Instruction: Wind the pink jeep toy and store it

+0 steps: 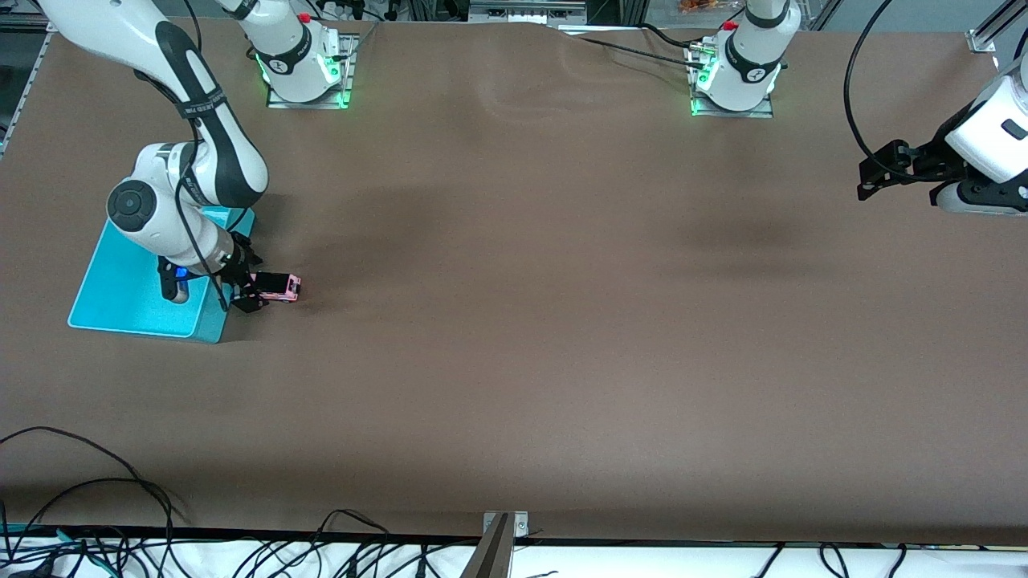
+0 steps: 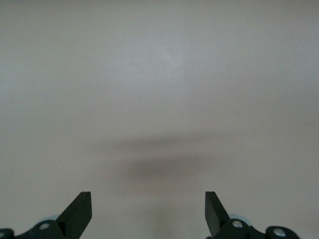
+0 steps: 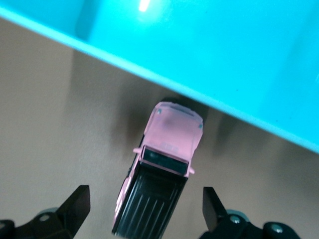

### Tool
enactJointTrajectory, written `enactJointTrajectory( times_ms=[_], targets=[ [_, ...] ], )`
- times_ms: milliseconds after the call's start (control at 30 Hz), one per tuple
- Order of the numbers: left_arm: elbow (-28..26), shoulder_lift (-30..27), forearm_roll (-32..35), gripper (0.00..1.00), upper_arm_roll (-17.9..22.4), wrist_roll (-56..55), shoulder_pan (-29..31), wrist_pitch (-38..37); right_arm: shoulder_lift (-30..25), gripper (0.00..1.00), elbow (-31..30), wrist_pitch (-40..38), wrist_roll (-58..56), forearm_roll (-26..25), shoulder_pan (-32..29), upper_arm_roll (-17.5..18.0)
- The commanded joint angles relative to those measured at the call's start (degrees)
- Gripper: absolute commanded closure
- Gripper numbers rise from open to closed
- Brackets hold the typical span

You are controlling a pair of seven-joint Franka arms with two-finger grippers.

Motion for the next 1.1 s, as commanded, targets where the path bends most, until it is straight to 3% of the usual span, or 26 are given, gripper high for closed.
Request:
enactJointTrajectory(
  times_ms=[0, 400, 433, 500, 533, 700, 1067],
  targets=[
    [1.85, 0.84, -0.85, 0.0, 0.13, 1.08, 0.04, -1.35, 1.48, 0.0, -0.79, 3.26, 3.8, -1.16, 0.25, -0.1],
    [1.85, 0.84, -0.85, 0.0, 0.13, 0.9, 0.22, -1.35, 3.86, 0.01, -0.61, 4.5, 5.12, -1.25, 0.78, -0.1],
    [1.85, 0.84, -0.85, 0.0, 0.13, 0.99, 0.22, -1.35, 3.95, 0.15, -0.53, 4.5, 5.12, -1.25, 0.69, -0.1],
    [1.85, 0.84, -0.85, 0.0, 0.13, 0.99, 0.22, -1.35, 3.86, 0.82, -0.53, 4.41, 5.12, -1.24, 0.78, -0.1],
    [1.85, 0.84, -0.85, 0.0, 0.13, 0.99, 0.22, -1.35, 3.77, 0.9, -0.53, 4.32, 4.86, -1.25, 0.69, -0.1],
    [1.85, 0.84, -0.85, 0.0, 0.13, 1.08, 0.22, -1.35, 3.51, 1.0, -0.26, 4.23, 4.59, -2.12, 0.78, -0.1],
    [1.76, 0.84, -0.94, 0.0, 0.13, 0.99, 0.3, -1.35, -0.7, 1.0, 0.26, 0.9, 3.89, -2.21, 0.78, 0.25]
  ],
)
